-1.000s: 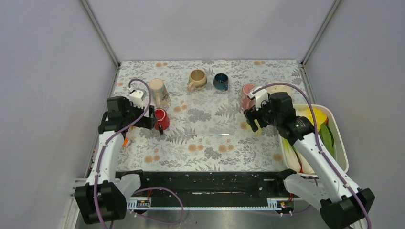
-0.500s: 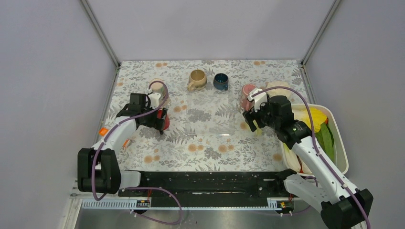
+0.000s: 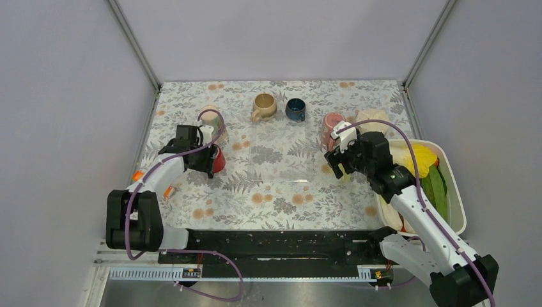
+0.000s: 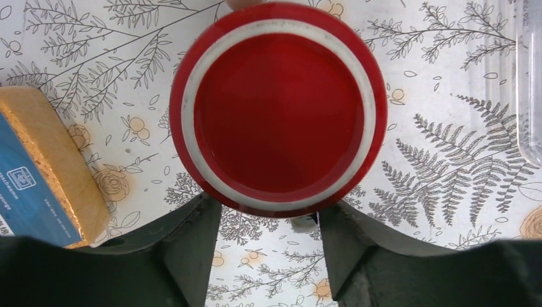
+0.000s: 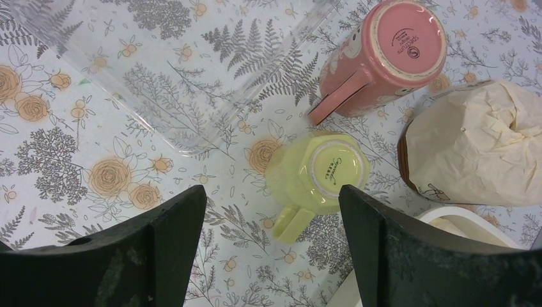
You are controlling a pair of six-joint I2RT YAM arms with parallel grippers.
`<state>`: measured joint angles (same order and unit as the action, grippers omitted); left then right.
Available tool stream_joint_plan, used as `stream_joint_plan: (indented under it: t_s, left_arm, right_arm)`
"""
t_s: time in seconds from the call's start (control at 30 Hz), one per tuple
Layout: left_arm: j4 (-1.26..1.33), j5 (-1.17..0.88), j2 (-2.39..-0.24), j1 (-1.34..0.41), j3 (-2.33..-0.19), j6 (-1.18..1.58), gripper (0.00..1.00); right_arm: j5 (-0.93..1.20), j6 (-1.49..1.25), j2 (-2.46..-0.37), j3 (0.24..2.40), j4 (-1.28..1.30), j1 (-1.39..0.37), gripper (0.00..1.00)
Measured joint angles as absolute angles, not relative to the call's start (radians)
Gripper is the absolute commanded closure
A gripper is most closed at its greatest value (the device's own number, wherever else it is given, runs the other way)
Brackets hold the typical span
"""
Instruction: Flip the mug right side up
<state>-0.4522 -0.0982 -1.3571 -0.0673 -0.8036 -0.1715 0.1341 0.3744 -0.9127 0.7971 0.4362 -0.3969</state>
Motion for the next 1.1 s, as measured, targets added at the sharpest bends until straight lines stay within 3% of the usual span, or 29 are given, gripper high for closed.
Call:
stream_joint_plan:
  t_s: [0.47, 0.53, 0.57, 0.6, 1.1]
  left_arm:
    - [-0.454, -0.120, -1.359, -0.035, -0.804, -0.163, 0.75]
    - [-0.454, -0.123, -1.359, -0.034, -0.804, -0.164, 0.86]
    - [-0.455, -0.125, -1.359, -0.033, -0.804, -0.166, 0.97]
    - [-0.454, -0.127, -1.359, -0.033, -0.804, -0.165, 1.00]
    - [-0.558, -0.229, -1.273, 0.034, -0.841, -0.192, 1.00]
  right_arm:
    - [0.142, 0.378, -0.908, 0.787, 0.430, -0.397, 0.15]
    - [0.142, 0.378, -0.908, 0.785, 0.431, -0.397, 0.15]
    - [0.143, 0.378, -0.908, 0.784, 0.430, -0.397, 0.15]
    - [0.143, 0.378, -0.908, 0.784, 0.430, -0.397, 0.15]
    - [0.157, 0.377, -0.908, 0.783, 0.431, -0.397, 0.15]
